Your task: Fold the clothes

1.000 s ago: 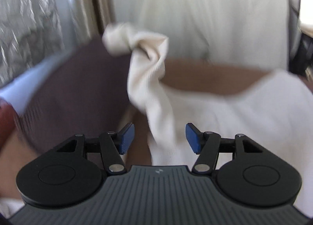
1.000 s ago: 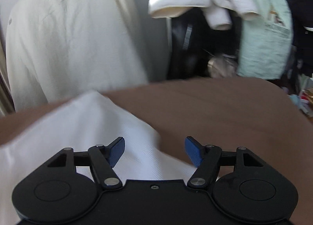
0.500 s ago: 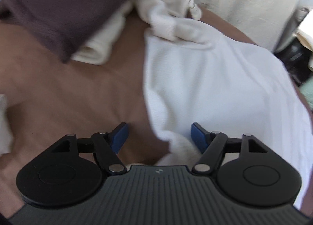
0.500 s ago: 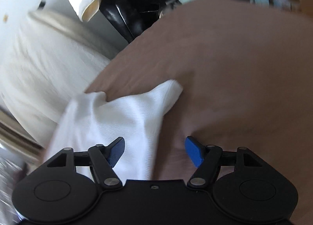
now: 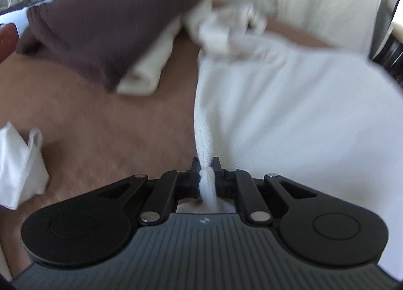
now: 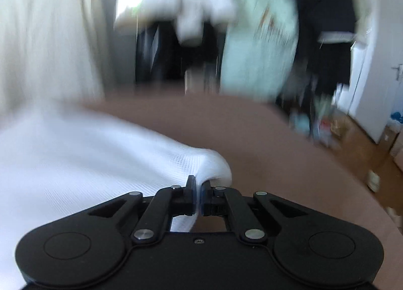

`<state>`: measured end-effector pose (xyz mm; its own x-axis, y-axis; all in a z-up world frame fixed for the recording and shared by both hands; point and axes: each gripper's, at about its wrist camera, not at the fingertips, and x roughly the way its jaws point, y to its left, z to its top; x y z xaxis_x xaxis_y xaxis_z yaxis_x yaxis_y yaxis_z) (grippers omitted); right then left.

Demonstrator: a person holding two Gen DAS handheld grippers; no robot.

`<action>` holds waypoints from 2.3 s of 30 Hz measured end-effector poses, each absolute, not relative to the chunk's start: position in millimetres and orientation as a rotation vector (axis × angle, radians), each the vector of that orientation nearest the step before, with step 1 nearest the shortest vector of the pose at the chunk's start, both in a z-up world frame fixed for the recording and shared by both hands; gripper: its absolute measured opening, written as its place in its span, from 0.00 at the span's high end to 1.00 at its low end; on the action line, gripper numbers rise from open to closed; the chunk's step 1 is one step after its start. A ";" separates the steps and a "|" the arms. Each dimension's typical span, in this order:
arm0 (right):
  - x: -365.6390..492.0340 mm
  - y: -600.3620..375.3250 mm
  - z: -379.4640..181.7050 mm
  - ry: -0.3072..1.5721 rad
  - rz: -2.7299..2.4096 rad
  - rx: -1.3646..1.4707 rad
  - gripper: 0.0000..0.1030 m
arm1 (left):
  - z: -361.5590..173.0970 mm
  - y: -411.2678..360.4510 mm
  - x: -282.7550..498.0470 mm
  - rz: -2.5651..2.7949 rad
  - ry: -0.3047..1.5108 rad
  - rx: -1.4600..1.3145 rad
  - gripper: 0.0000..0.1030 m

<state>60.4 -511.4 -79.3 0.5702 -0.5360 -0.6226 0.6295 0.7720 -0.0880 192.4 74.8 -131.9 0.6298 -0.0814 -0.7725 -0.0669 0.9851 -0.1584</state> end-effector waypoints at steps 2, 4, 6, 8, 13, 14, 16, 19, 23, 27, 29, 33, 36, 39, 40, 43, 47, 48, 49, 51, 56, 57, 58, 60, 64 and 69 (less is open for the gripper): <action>63.6 -524.4 -97.2 0.771 -0.723 0.184 0.87 | -133.4 71.7 191.3 -0.003 0.892 -0.151 0.92; 55.0 -525.9 -91.0 0.720 -0.724 0.266 0.80 | -124.8 65.0 189.2 -0.003 0.888 -0.079 0.89; 46.3 -520.9 -83.2 0.700 -0.706 0.312 0.72 | -115.8 61.6 185.4 0.009 0.882 -0.041 0.87; 38.4 -512.1 -76.5 0.713 -0.676 0.323 0.72 | -107.1 61.3 175.8 -0.011 0.865 -0.054 0.87; -12.1 -483.3 -65.4 0.639 -0.446 0.502 0.62 | -98.4 58.9 144.5 -0.074 0.836 -0.123 0.87; -21.8 -477.9 -65.4 0.637 -0.401 0.521 0.62 | -97.4 56.3 139.3 -0.081 0.836 -0.123 0.87; -30.4 -464.2 -63.4 0.658 -0.361 0.511 0.62 | -91.1 47.8 129.8 -0.102 0.808 -0.110 0.85; -44.2 -445.0 -59.3 0.662 -0.314 0.530 0.59 | -79.6 30.5 113.0 -0.145 0.742 -0.073 0.69; -65.3 -434.9 -66.1 0.655 -0.280 0.587 0.55 | -70.6 9.9 90.9 -0.154 0.738 -0.038 0.64; -79.4 -427.0 -77.4 0.728 -0.340 0.593 0.55 | -58.2 -6.5 67.6 -0.212 0.741 -0.064 0.57; -97.8 -414.0 -78.0 0.760 -0.348 0.604 0.55 | -58.1 -19.5 57.2 -0.258 0.753 -0.067 0.56; -140.3 -382.5 -81.5 0.818 -0.298 0.622 0.55 | -64.5 -51.0 35.4 -0.408 0.781 -0.037 0.56; -173.2 -362.5 -80.9 0.873 -0.259 0.586 0.55 | -72.4 -78.3 19.5 -0.543 0.822 -0.003 0.54; -211.5 -350.9 -79.1 0.908 -0.267 0.578 0.52 | -80.2 -96.8 7.9 -0.630 0.865 0.012 0.54; -222.9 -349.6 -80.6 0.922 -0.280 0.586 0.51 | -82.8 -102.2 4.4 -0.651 0.876 0.019 0.54; -257.0 -348.2 -90.9 0.973 -0.343 0.668 0.50 | -87.7 -112.3 -3.0 -0.675 0.887 0.061 0.53; -289.8 -344.3 -137.9 0.939 -0.332 1.139 0.49 | -90.8 -103.1 8.4 -0.626 0.871 0.082 0.50; -289.8 -348.4 -142.8 0.896 -0.326 1.181 0.49 | -90.4 -98.4 12.2 -0.610 0.874 0.069 0.50; -289.4 -352.9 -147.2 0.854 -0.321 1.217 0.49 | -89.8 -93.6 15.7 -0.595 0.878 0.053 0.50; -287.1 -360.0 -149.1 0.765 -0.324 1.239 0.49 | -88.5 -85.7 21.4 -0.572 0.886 0.016 0.50; -270.9 -360.3 -132.6 0.631 -0.472 1.029 0.50 | -85.3 -73.9 34.4 -0.521 0.879 -0.024 0.50; -266.8 -359.3 -130.0 0.605 -0.498 0.980 0.55 | -85.6 -72.8 36.1 -0.520 0.879 -0.031 0.50; -260.1 -356.0 -126.0 0.607 -0.506 0.884 0.79 | -86.5 -72.7 37.8 -0.518 0.880 -0.037 0.50; -247.8 -346.3 -115.5 0.608 -0.519 0.698 0.94 | -87.6 -74.2 39.9 -0.523 0.883 -0.031 0.50; -245.0 -323.2 -62.6 0.503 -0.478 0.515 0.94 | -73.6 -73.6 41.7 -0.554 0.803 0.021 0.50; -225.2 -286.1 16.9 0.329 -0.300 0.323 0.94 | -49.8 -50.0 49.2 -0.606 0.736 -0.093 0.49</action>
<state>-225.2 -286.1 16.9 0.9034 -0.2335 -0.3595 0.3370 0.9052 0.2589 49.2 -50.0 -49.8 0.5794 -0.5492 -0.6022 0.4858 0.8260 -0.2859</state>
